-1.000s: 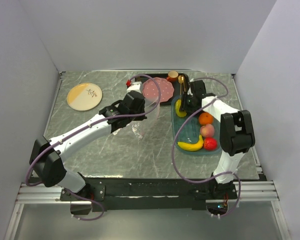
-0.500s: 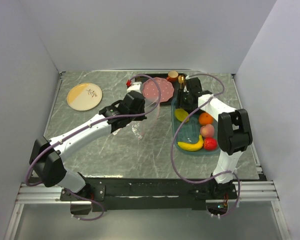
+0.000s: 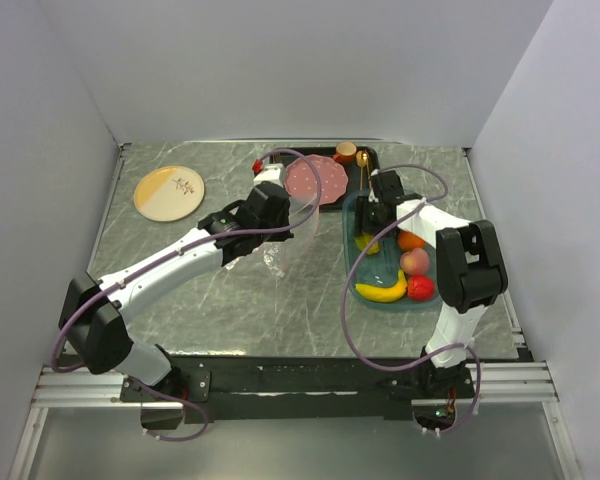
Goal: Place the food in the zip-top bag and seal the zipper
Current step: Pick up the fake fruit from the bin, then place the fake fruit in the zipper food storage bag.
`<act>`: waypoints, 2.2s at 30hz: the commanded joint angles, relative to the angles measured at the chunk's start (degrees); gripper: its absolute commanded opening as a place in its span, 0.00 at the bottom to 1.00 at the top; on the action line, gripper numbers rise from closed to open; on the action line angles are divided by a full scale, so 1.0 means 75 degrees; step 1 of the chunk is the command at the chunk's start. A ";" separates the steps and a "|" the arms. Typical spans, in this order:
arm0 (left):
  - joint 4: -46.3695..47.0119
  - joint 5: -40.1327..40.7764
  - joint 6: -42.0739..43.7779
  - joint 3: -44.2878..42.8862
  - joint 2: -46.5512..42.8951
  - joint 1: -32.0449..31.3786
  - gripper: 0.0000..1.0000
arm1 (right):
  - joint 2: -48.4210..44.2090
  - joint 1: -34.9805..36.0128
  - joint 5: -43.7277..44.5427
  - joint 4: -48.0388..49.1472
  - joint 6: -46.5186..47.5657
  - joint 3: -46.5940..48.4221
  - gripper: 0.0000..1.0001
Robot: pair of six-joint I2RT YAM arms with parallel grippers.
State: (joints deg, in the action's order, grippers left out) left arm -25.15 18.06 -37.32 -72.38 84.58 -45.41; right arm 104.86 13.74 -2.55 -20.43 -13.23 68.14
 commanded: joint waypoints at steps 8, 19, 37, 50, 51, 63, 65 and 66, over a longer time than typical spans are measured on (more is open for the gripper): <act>0.0107 0.0064 -0.0098 0.0123 -0.0413 0.0031 0.01 | -0.0364 -0.0004 -0.0176 0.0122 -0.0193 -0.0296 0.51; 0.0095 0.0017 -0.0063 0.0029 -0.0308 0.0031 0.01 | -0.1242 -0.0027 -0.0293 0.0110 -0.0532 -0.0601 0.00; 0.0247 -0.0065 -0.0075 -0.0052 -0.0214 0.0031 0.01 | -0.4207 0.0241 -0.2190 0.0882 -0.2441 -0.1361 0.05; 0.0177 -0.0335 -0.0215 -0.0710 0.0372 0.0031 0.01 | -0.4325 0.1367 -0.3468 0.2640 -0.3942 -0.1960 0.08; 0.0189 -0.0334 -0.0227 -0.0686 0.0360 0.0031 0.01 | -0.4325 0.1414 -0.3434 0.2653 -0.4000 -0.1937 0.09; 0.0517 -0.0849 -0.0274 -0.0475 0.0032 0.0031 0.01 | -0.2943 0.1661 -0.2929 0.3483 -0.4257 -0.1457 0.11; 0.0657 -0.0897 -0.0309 -0.0311 -0.0073 0.0031 0.01 | -0.2463 0.1684 -0.2838 0.3265 -0.4178 -0.1013 0.13; 0.0692 -0.0909 -0.0321 -0.0276 -0.0108 0.0031 0.01 | -0.2299 0.1742 -0.2952 0.3344 -0.4130 -0.0709 0.13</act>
State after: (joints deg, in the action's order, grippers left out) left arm -23.55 13.26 -38.70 -75.68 87.02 -45.30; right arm 83.48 25.89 -25.63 0.47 -44.05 55.33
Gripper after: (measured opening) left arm 0.013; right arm 0.515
